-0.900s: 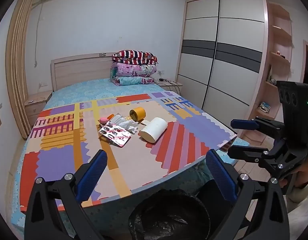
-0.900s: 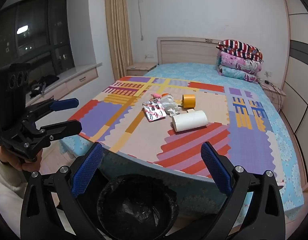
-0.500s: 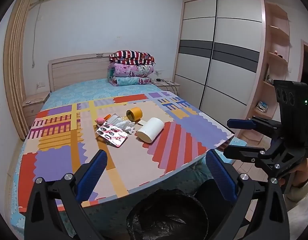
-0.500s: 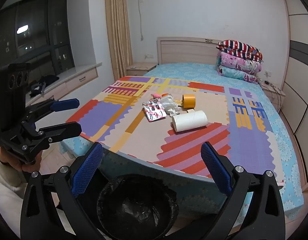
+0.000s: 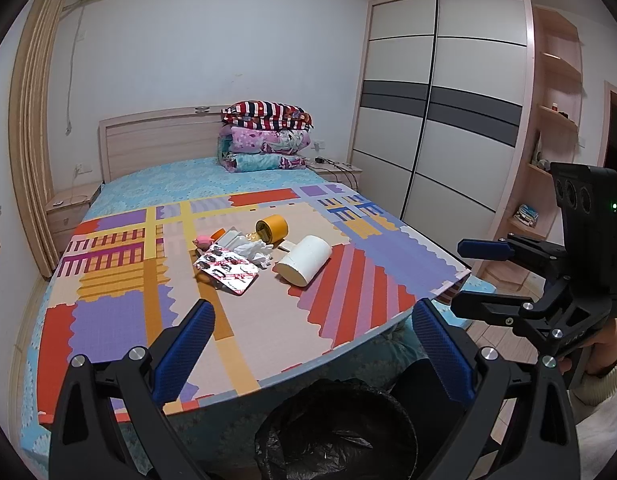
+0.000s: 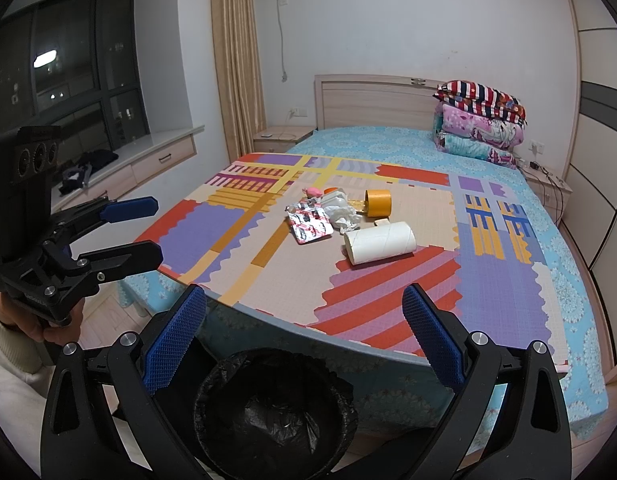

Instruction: Collect trash

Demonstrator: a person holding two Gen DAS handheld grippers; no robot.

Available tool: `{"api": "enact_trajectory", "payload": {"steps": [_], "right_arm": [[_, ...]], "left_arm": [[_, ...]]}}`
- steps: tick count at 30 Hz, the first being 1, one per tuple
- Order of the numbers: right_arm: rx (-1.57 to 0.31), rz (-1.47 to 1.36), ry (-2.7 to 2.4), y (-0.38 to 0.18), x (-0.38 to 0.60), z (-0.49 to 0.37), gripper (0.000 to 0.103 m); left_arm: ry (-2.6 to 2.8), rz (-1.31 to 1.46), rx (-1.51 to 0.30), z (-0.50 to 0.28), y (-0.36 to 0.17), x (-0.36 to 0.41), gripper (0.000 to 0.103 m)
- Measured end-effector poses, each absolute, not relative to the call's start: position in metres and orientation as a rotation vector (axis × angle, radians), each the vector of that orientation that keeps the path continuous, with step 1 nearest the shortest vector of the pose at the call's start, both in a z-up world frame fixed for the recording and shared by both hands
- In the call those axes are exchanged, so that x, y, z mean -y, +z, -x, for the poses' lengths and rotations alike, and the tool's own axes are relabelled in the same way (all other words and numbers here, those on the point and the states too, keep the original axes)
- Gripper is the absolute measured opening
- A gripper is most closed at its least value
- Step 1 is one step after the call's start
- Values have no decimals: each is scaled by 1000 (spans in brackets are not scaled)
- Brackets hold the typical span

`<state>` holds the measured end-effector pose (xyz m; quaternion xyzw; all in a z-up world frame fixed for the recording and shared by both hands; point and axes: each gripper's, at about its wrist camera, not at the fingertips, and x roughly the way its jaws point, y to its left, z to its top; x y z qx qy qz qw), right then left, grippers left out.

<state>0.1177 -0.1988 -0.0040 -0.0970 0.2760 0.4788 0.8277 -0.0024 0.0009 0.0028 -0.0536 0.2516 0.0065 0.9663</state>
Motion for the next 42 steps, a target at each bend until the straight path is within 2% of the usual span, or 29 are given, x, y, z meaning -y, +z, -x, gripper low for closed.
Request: {"api": "enact_trajectory", "payload": {"steps": [42], "right_arm": [[-586,205,1014,-3,194,-117,100]], "left_arm": [[21,115,-514,2,1,-5,95]]}}
